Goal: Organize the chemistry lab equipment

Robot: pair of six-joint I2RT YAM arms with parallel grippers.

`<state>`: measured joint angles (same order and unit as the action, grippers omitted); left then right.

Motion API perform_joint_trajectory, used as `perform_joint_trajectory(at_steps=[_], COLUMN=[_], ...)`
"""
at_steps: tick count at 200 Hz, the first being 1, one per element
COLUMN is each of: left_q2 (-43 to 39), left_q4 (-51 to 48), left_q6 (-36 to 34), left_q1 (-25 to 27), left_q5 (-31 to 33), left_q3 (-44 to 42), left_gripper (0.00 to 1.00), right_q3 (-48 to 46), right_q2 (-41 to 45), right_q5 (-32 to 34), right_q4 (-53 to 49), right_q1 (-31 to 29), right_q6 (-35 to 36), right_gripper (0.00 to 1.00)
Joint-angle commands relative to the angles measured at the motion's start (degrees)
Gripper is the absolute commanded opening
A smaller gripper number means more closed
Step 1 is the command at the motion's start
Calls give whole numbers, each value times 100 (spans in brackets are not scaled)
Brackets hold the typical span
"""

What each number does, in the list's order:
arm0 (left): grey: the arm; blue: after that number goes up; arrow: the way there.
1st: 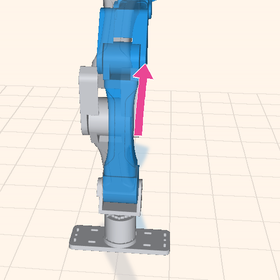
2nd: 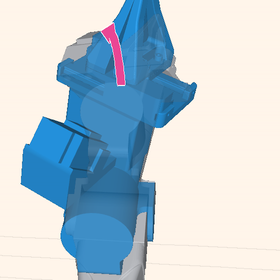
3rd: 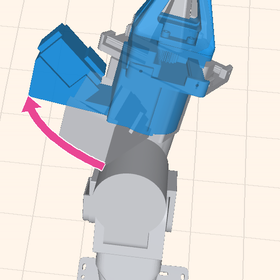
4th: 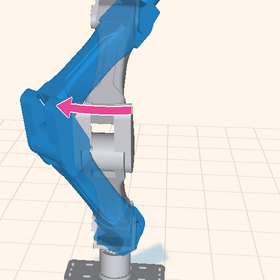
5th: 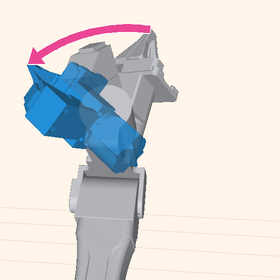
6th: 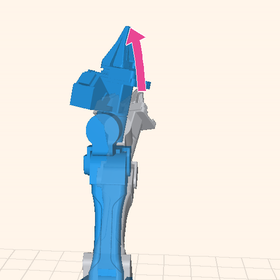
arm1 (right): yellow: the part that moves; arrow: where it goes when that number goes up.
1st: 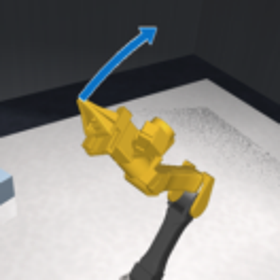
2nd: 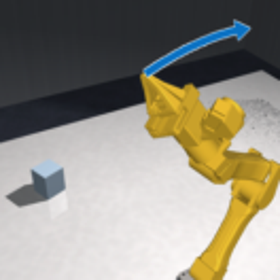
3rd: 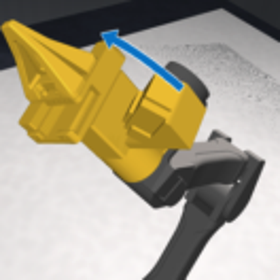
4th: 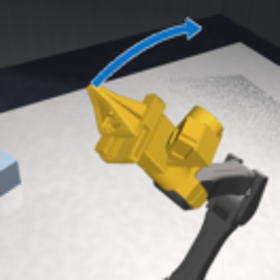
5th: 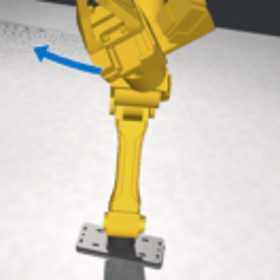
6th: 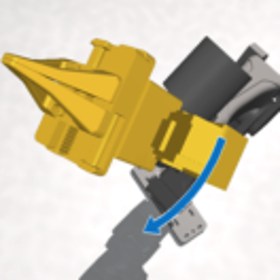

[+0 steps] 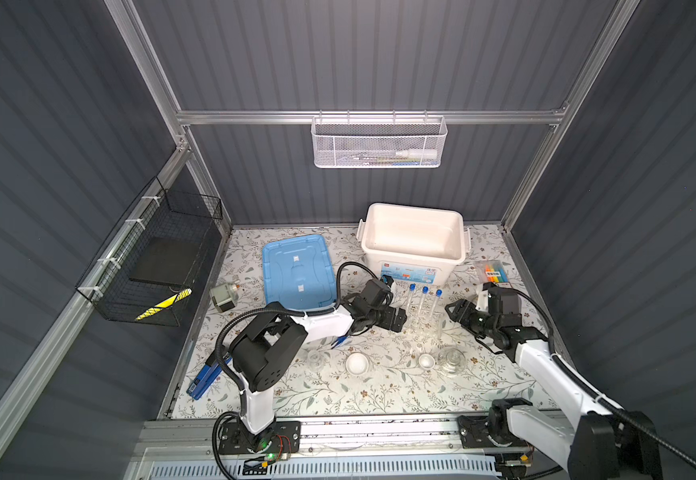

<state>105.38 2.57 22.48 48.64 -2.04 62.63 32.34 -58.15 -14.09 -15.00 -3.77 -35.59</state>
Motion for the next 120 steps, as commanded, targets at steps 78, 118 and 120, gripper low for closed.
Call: perform_joint_trajectory(at_steps=[78,118,120], left_q2=[-837,-897,-897], left_q4=[-52,16,20], left_q6=[-332,-467,-471], left_q1=[-299,-415,-416], left_q5=[960,955,952], left_q3=[-545,-584,-581], left_gripper=[100,100,100], right_q3=[1366,1278,1271], right_q2=[805,893,900], right_q5=[1934,2083,2100], right_q4=[-4061,-4417,-4428], right_q1=[-1045,-1692,-1724], right_q6=[-113,-777,-814], right_gripper=[66,64,64])
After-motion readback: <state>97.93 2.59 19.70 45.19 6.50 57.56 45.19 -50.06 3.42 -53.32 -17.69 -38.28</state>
